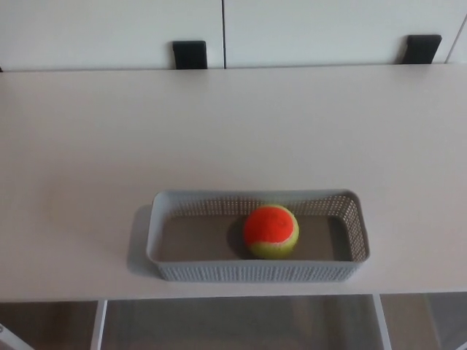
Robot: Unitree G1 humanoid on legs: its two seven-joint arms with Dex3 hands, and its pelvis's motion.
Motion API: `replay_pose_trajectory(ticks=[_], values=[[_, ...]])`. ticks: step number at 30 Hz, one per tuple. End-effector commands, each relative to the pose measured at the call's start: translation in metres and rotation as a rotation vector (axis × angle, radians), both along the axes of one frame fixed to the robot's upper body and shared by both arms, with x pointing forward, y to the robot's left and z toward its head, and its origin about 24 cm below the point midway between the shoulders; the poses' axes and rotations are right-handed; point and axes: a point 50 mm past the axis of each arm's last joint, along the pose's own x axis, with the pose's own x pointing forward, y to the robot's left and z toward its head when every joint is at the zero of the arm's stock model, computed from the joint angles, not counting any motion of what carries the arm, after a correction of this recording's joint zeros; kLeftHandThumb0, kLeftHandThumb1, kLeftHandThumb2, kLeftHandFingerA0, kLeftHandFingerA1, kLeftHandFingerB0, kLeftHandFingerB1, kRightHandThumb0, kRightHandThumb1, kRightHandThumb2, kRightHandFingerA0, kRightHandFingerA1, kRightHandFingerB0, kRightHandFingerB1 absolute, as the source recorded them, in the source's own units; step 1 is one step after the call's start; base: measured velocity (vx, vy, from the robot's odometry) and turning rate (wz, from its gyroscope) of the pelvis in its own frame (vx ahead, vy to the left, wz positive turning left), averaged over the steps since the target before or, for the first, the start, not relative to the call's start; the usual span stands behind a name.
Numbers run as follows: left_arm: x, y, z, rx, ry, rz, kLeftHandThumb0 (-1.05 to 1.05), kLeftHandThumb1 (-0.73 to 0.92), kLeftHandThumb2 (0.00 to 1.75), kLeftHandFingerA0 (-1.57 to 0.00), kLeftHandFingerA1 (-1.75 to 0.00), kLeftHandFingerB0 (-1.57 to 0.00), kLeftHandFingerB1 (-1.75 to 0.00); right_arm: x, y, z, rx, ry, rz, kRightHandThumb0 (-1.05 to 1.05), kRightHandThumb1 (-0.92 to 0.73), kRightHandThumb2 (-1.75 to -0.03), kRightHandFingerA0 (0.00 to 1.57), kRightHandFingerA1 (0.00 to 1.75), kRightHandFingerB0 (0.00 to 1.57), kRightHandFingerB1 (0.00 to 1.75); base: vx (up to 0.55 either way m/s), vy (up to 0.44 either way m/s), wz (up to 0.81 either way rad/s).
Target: The robot walk towards a table in front and uses its left hand to pickup a tennis ball on the left side and put it in a container on the right hand side
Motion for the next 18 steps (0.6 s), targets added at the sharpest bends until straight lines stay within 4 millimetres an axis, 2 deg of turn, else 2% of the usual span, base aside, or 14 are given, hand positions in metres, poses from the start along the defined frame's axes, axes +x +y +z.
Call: replay_pose_trajectory(ticks=[1,10,18], values=[[0.0073,0.0077,0.0068,0.080,-0.068,-0.027,-0.48,0.58,0.58,-0.31,-0.37,-0.26,-0.32,0.0075,-0.0060,0.0062,-0.033,-0.011,0.030,-0.26,-0.56,-0.57,0.61,0.44,0.45,0.38,0.00,0.000,0.00],[0.0092,0.0092,0.0077,0.089,-0.086,-0.020,-0.49,0.59,0.58,-0.32,-0.36,-0.26,-0.31,0.0118,-0.0051,0.0086,-0.048,-0.022,0.053,-0.27,-0.57,-0.57,0.56,0.43,0.44,0.38,0.00,0.000,0.00],[0.0120,0.0089,0.0079,0.090,-0.090,-0.025,-0.47,0.58,0.58,-0.33,-0.38,-0.27,-0.32,0.0133,-0.0063,0.0106,-0.051,-0.032,0.054,-0.27,-0.57,-0.57,0.58,0.44,0.44,0.38,0.00,0.000,0.00]])
